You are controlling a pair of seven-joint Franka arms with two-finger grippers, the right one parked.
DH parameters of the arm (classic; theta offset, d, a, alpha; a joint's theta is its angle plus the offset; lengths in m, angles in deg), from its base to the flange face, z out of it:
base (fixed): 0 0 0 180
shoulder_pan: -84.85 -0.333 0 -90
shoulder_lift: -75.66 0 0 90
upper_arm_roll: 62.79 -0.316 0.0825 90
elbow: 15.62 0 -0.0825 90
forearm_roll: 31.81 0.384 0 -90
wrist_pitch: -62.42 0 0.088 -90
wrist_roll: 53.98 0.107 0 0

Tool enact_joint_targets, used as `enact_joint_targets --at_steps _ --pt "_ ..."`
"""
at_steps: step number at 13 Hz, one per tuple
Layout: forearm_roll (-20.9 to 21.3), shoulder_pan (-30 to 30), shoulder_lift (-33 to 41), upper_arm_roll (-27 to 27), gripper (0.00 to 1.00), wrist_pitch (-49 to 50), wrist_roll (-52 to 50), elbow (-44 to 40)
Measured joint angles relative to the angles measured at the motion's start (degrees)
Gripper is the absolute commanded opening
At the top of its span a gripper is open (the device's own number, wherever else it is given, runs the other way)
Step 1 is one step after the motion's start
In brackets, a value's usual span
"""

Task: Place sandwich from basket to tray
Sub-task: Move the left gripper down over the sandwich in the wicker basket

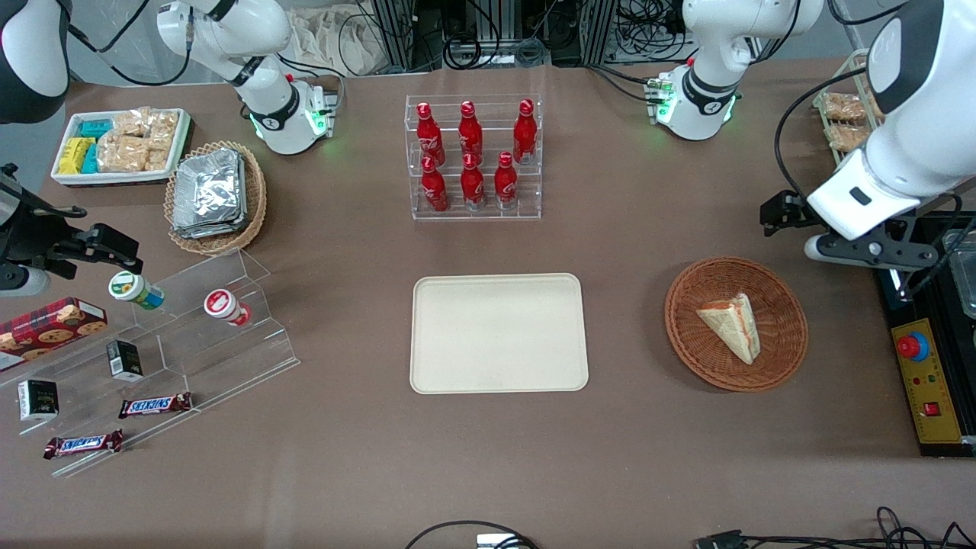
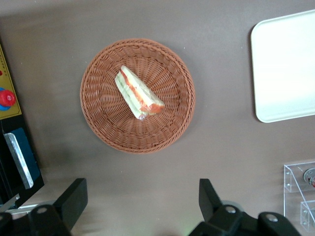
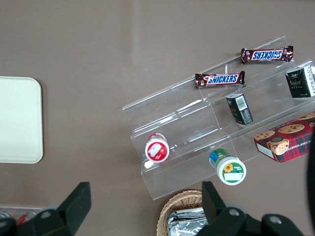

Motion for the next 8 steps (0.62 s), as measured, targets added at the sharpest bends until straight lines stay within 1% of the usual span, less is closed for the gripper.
enact_joint_targets --at_steps 5,7,8 --pt "0.0 -0.1 -2.7 -0.3 1.00 0.5 -1.0 -0.9" --pt "0.0 -0.3 -5.0 -0.7 1.00 -0.3 -9.4 -0.5" --pt "0.0 -0.3 -5.9 -1.4 1.00 -2.8 -14.7 0.8"
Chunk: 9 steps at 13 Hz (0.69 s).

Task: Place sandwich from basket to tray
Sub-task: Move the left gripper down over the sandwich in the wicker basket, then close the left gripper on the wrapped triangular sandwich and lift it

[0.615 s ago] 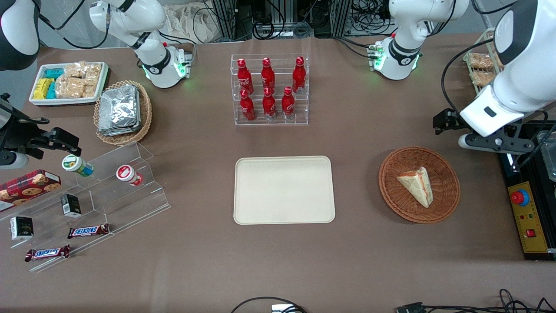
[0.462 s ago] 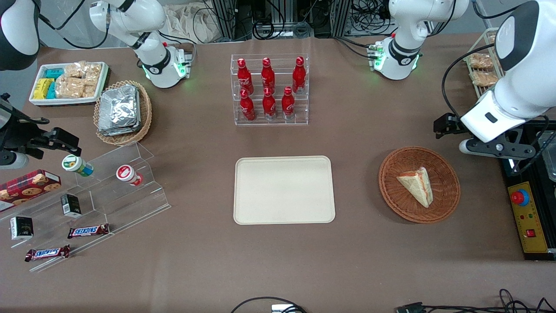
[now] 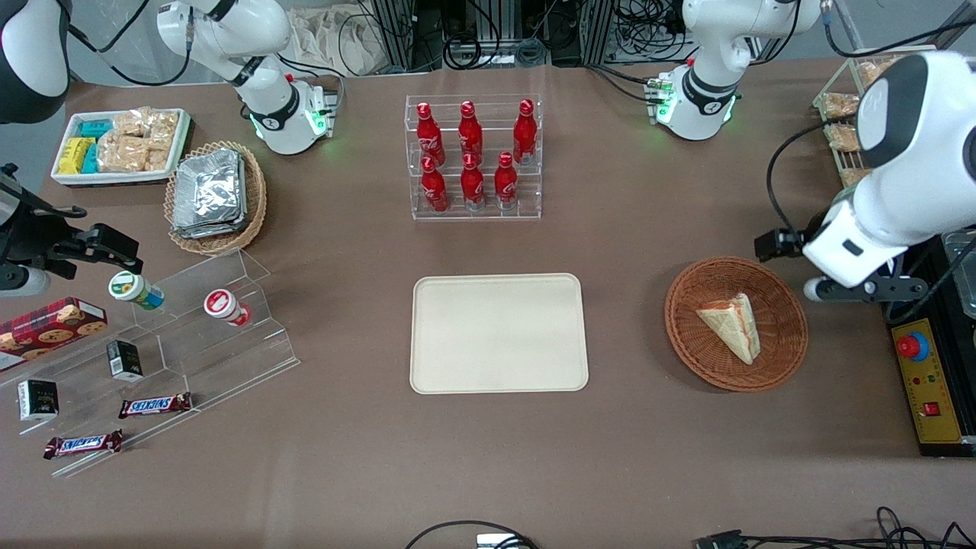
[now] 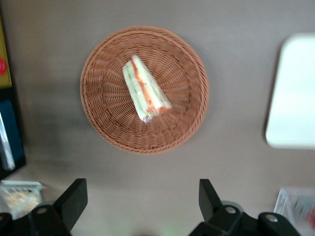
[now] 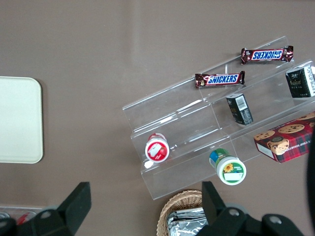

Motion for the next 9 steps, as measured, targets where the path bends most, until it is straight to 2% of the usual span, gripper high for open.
enact_joint_targets --at_steps 3,6,9 --pt "-0.3 -0.2 -1.1 -2.4 1.00 -12.8 -11.3 8.7" --pt "-0.3 -0.1 -3.0 -2.4 1.00 -26.7 -22.1 18.2" --pt "-0.3 0.4 -7.5 -2.2 1.00 -32.3 -30.2 21.9"
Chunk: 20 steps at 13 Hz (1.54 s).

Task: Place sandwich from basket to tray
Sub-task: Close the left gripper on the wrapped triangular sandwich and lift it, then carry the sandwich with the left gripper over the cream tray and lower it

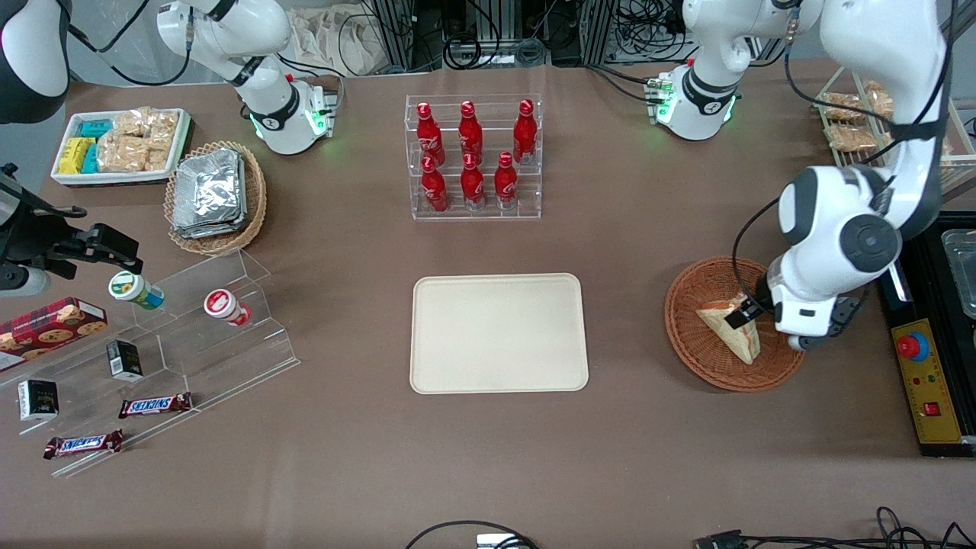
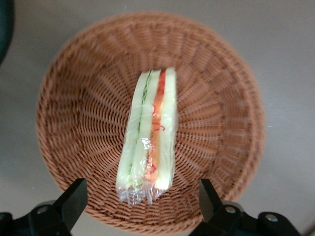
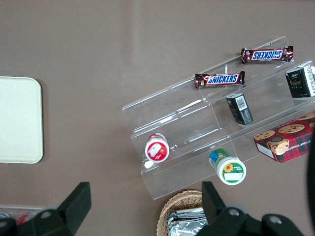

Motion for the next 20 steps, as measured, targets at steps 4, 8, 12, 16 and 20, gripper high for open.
enact_joint_targets --at_steps 4,8,12,16,20 --pt "0.0 0.0 -3.6 0.0 1.00 -2.3 -3.8 0.0" --pt "0.0 0.0 -5.8 0.0 0.39 -3.6 -5.6 -0.2" --pt "0.0 -0.1 -6.0 0.0 0.00 -3.7 -5.8 -0.5" --pt "1.4 -0.1 -6.0 0.0 0.00 1.2 -4.2 -3.7" --pt "1.5 0.0 -5.5 1.8 0.00 23.2 2.3 -19.5"
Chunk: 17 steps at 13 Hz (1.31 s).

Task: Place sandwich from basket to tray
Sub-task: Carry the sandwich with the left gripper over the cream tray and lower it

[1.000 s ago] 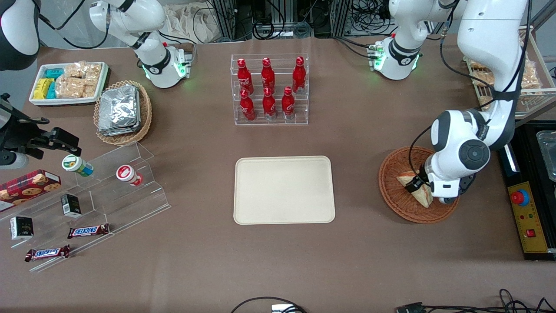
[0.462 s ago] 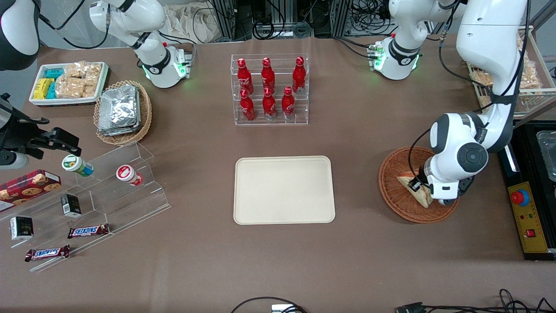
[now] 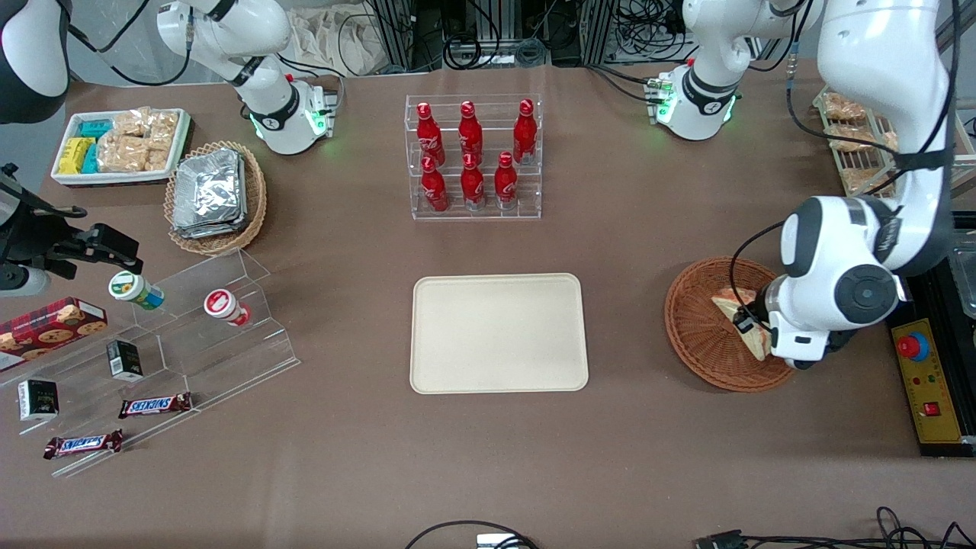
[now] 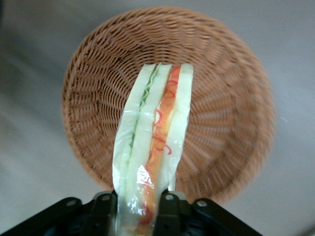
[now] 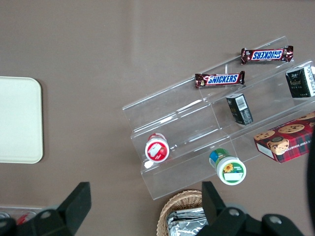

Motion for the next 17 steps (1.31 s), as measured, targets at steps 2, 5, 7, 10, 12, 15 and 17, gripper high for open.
enact_joint_targets --at_steps 2,5,7,10,12,15,17 --pt "0.0 0.1 0.2 4.7 0.00 8.3 6.2 -8.1" --pt "0.0 0.6 0.0 14.5 0.00 10.9 9.5 -12.5" --pt "0.0 3.0 -2.2 18.3 0.00 10.5 8.8 -12.5" --pt "0.0 7.7 -8.9 18.6 0.00 3.1 7.5 -12.5" --pt "0.1 9.6 -14.5 18.6 0.00 -5.2 3.7 -12.6" --pt "1.2 11.6 -20.9 18.6 0.11 -12.0 0.6 -13.2" --pt "1.5 12.0 -22.6 18.6 0.99 -13.7 0.0 -13.8"
